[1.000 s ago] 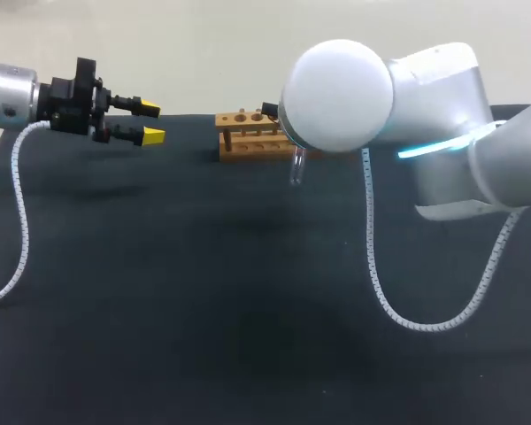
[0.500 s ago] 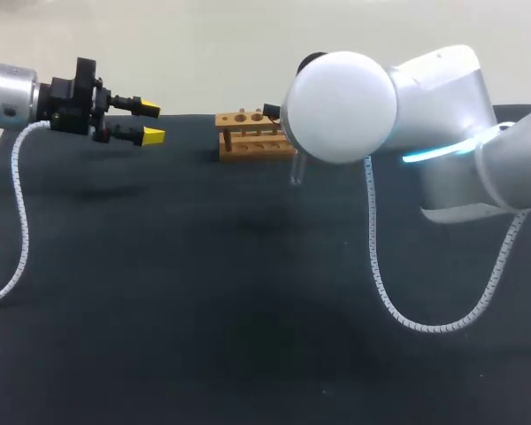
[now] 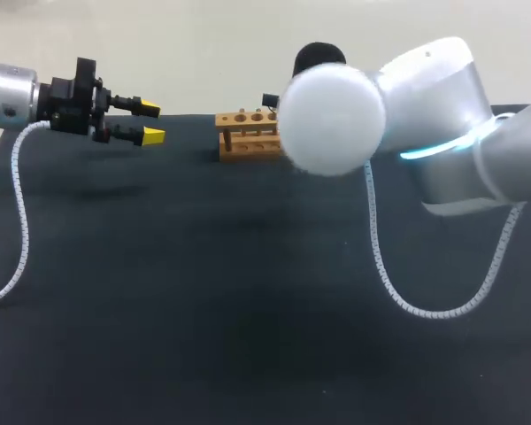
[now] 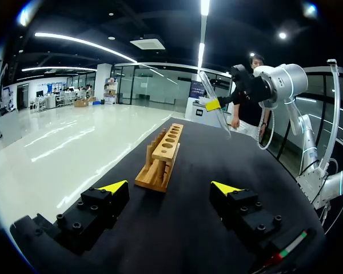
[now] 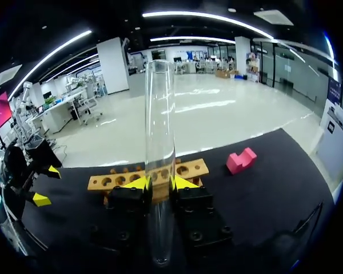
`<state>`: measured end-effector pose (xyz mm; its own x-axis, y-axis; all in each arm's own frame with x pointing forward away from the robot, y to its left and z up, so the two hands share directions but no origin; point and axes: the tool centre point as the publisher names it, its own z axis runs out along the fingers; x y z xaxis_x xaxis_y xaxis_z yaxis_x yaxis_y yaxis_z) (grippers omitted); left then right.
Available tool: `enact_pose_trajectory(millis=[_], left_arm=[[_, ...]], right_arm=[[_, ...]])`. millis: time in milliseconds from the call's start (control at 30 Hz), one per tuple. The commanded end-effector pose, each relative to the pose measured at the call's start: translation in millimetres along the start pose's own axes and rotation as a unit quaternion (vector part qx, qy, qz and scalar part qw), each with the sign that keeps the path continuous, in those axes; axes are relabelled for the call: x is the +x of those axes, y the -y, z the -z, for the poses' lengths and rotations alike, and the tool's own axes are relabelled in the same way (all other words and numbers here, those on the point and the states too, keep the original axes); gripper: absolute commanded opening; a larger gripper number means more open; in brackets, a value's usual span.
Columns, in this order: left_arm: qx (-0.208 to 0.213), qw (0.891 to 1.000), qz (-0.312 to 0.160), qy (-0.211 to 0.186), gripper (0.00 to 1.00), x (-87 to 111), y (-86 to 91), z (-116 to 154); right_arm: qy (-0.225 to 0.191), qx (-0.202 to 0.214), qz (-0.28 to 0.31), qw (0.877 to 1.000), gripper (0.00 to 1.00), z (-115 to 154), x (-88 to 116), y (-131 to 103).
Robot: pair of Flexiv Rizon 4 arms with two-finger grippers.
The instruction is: Grasp the test tube, adjust it, and insert it.
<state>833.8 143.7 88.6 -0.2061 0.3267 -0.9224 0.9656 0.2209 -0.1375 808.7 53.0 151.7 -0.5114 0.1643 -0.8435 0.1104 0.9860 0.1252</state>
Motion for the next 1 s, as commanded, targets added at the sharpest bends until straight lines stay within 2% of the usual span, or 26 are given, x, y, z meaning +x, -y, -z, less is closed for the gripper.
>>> enact_pose_trajectory(millis=[33, 167, 400, 733, 1000], left_arm=[[0.0, 1.0, -0.002, 0.001, 1.0, 1.1, -0.2, 0], [0.0, 1.0, -0.002, 0.001, 1.0, 1.1, -0.2, 0], [0.0, 1.0, -0.002, 0.001, 1.0, 1.1, -0.2, 0], [0.0, 1.0, -0.002, 0.001, 1.0, 1.1, -0.2, 0], [0.0, 1.0, -0.002, 0.001, 1.0, 1.1, -0.2, 0]], right_arm=[[0.062, 0.0, 0.009, 0.998, 0.0, -13, 0, -6], [0.115, 0.009, 0.017, 0.993, 0.0, -23, -12, -10], [0.178, 0.024, 0.021, 0.984, 0.0, -32, -35, -12], [0.234, 0.037, 0.024, 0.971, 0.0, -35, -60, -13], [0.276, 0.047, 0.034, 0.959, 0.0, -48, -73, -13]])
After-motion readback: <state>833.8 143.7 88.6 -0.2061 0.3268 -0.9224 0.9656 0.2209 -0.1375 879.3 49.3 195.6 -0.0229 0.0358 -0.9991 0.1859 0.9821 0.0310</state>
